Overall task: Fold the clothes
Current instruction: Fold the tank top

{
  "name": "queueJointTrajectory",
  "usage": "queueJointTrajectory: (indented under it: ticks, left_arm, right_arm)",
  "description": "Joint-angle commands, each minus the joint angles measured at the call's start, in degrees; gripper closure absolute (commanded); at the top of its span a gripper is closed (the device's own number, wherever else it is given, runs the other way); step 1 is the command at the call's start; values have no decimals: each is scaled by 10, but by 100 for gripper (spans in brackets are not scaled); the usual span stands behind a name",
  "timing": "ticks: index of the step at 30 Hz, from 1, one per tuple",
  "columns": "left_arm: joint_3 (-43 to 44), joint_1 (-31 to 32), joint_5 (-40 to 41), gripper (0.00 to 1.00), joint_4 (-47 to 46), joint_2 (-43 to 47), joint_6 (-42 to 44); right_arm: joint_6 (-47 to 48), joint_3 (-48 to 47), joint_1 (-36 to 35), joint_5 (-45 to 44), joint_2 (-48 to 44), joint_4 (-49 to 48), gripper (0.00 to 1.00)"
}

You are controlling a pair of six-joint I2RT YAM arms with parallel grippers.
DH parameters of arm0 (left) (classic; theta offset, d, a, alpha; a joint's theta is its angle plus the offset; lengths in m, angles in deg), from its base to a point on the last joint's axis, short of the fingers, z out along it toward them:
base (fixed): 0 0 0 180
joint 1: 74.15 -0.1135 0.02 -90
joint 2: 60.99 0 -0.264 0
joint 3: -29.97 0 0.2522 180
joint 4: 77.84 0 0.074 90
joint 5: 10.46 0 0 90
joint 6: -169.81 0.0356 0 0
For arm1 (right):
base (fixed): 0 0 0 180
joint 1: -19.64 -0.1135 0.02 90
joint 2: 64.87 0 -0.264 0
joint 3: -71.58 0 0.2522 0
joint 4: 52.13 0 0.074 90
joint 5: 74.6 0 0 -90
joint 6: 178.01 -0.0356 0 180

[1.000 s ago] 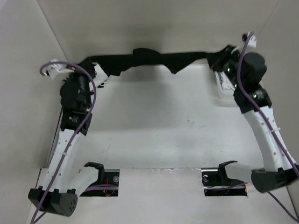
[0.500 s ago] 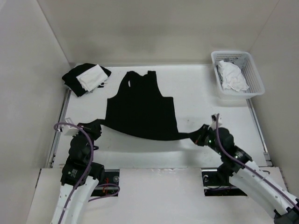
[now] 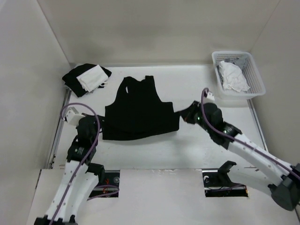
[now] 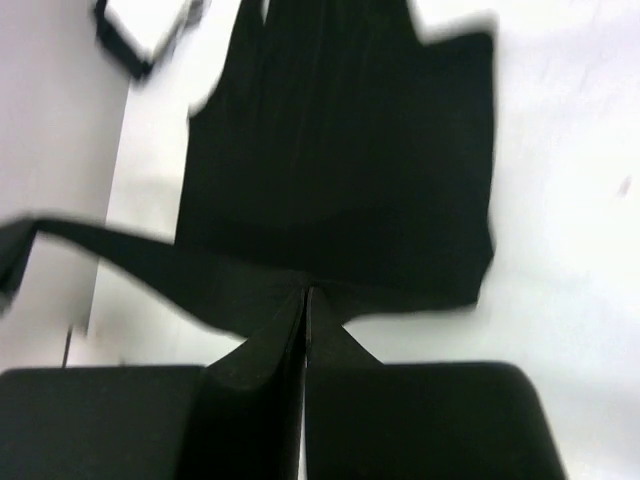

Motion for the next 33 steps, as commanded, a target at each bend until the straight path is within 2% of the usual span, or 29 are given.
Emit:
queueJointTrajectory:
  ticks: [1,8,12,15,16,18,19,20,21,23,26,28,31,32,33]
  left_arm:
    - [52,-37,14,98,-199,-115,12]
    - [189,-82,11,98,-382,-431,20]
    - [305,-99,-7,96,-416,-612,44]
    - [388,-106,-3,94,-414,-707,54]
    - [405,-108,1,93,-414,-727,62]
    - [448,-108,2,79,-411,-777,71]
    - [466,-111,-17,72,-406,-794,81]
    - [473,-109,-27,67,-398,-801,87]
    - [465,-108,-34,64,-396,-792,87]
    - [416,-96,-24,63,-406,-739,102]
    - [276,-51,28,64,-442,-615,113]
    - [169,-9,63,64,-462,-530,107]
    - [35,23,68,66,-450,-438,83]
    - [4,22,52,66,-435,-418,73]
    - [-21,21,24,65,-418,-403,61]
  right_arm:
    - [64,-88,97,60,109,-138,99]
    - [61,-312,235,167,384,-191,99]
    - [47,-471,272,204,551,-182,99]
    - [25,-590,281,219,671,-170,99]
    - [13,-615,281,219,697,-172,96]
    - [-15,-675,278,214,758,-184,79]
    - [-22,-698,278,215,780,-183,66]
    - [-29,-698,278,215,783,-179,52]
    - [-29,-682,278,215,773,-182,48]
    - [-10,-620,275,213,729,-196,45]
    - [4,-486,273,192,631,-227,46]
    - [4,-388,265,190,571,-264,56]
    - [6,-260,245,181,504,-305,89]
    - [6,-225,241,180,488,-313,93]
    - [5,-194,239,180,475,-322,94]
